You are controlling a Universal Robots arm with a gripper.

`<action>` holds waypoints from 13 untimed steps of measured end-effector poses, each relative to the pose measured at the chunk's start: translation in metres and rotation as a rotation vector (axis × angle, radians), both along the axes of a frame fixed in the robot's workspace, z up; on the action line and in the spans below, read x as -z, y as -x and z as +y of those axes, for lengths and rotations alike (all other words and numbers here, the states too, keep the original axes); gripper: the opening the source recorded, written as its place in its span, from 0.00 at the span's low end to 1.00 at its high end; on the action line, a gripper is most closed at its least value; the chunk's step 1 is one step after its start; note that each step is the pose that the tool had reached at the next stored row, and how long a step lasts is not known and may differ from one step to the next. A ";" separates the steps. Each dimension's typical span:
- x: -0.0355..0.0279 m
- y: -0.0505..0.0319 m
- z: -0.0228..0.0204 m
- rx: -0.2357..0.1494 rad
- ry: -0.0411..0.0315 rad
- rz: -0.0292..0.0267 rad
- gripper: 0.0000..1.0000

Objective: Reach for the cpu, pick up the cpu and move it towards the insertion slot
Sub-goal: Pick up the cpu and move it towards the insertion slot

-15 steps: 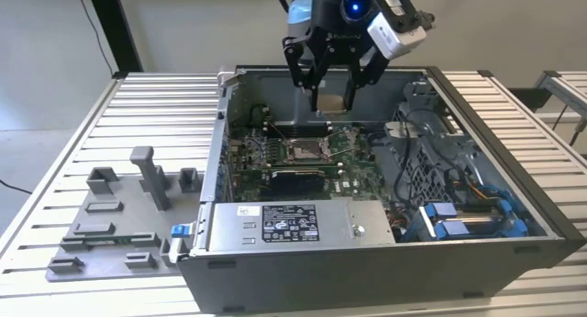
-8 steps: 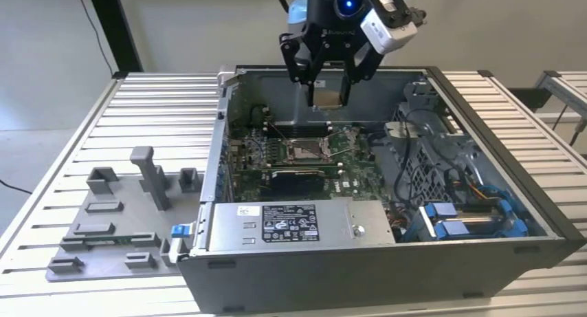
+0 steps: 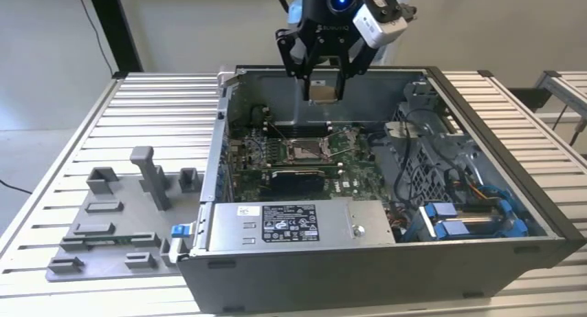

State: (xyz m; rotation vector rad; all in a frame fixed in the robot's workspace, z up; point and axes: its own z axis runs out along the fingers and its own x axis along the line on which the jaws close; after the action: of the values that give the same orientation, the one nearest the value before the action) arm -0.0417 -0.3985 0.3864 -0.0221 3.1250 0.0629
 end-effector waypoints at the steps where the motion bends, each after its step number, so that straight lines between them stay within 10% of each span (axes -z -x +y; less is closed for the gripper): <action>1: 0.0002 0.0003 0.0023 0.000 0.0000 0.0000 0.00; 13: 0.0029 0.0010 0.0349 0.000 0.0011 0.0000 0.00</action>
State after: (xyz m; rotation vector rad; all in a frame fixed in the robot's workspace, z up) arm -0.0427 -0.3636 0.3835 -0.0220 3.1250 0.0612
